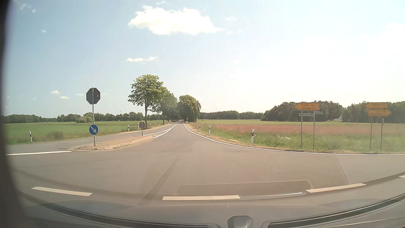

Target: Follow the waypoints while adhering to traffic rules and regulations

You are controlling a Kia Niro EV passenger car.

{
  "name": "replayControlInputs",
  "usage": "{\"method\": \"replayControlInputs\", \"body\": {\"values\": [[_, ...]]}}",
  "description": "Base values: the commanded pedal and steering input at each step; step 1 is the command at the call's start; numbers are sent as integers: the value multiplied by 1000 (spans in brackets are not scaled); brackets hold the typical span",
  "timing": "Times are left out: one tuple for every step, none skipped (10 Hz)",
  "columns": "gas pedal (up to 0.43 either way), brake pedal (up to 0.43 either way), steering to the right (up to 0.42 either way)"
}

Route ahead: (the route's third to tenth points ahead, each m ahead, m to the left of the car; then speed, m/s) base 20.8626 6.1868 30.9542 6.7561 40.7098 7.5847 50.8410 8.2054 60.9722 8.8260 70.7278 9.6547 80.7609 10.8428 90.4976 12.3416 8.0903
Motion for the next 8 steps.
{"method": "replayControlInputs", "body": {"values": [[551, 6, -78], [551, 6, -75], [551, 6, -72], [551, 6, -69], [551, 6, -67], [551, 6, -64], [551, 6, -58], [551, 6, -53]]}}
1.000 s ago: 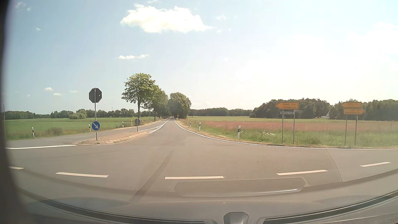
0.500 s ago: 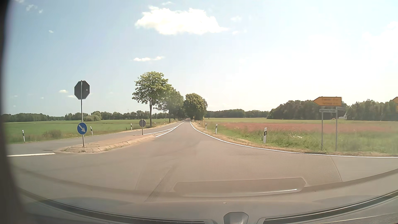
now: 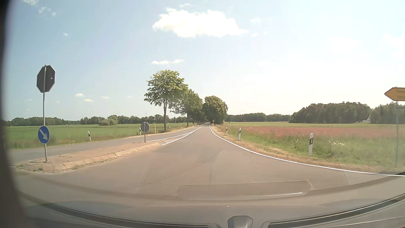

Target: Follow the waypoints while adhering to traffic rules and regulations

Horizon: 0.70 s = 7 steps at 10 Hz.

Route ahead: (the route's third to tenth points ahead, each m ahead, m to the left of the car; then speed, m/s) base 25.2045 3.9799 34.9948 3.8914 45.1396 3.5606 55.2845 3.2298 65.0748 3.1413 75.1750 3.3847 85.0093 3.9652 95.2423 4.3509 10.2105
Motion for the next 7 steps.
{"method": "replayControlInputs", "body": {"values": [[551, 6, -47], [551, 6, -41], [539, 6, -37], [539, 6, -32], [539, 6, -29], [539, 6, -26], [539, 6, -21]]}}
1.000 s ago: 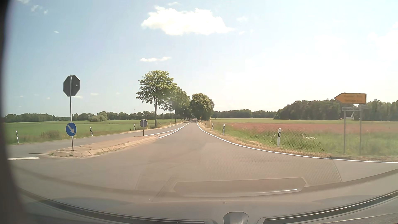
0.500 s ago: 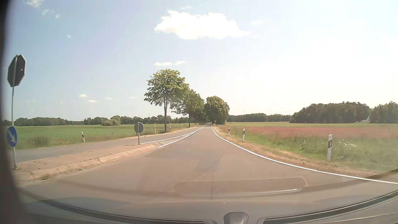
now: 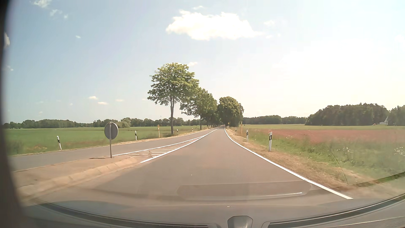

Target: Follow the waypoints while adhering to traffic rules and regulations

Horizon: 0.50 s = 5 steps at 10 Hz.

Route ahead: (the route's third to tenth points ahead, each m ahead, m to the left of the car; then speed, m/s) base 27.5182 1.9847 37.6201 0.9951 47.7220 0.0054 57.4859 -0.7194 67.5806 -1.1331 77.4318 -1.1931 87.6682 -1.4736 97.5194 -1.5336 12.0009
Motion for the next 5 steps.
{"method": "replayControlInputs", "body": {"values": [[539, 6, -15], [551, 6, -10], [551, 6, -6], [551, 6, -6], [551, 6, -6]]}}
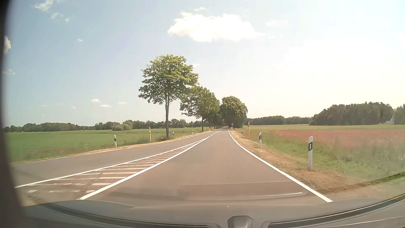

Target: Follow the waypoints while adhering to traffic rules and regulations

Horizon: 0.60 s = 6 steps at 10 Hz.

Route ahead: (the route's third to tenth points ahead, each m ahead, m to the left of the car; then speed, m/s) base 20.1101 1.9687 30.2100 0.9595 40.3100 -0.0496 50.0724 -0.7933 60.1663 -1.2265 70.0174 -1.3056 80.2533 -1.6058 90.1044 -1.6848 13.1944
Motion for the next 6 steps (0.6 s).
{"method": "replayControlInputs", "body": {"values": [[551, 6, -6], [551, 6, -6], [551, 6, -6], [551, 6, -6], [551, 6, -5], [559, 6, -4]]}}
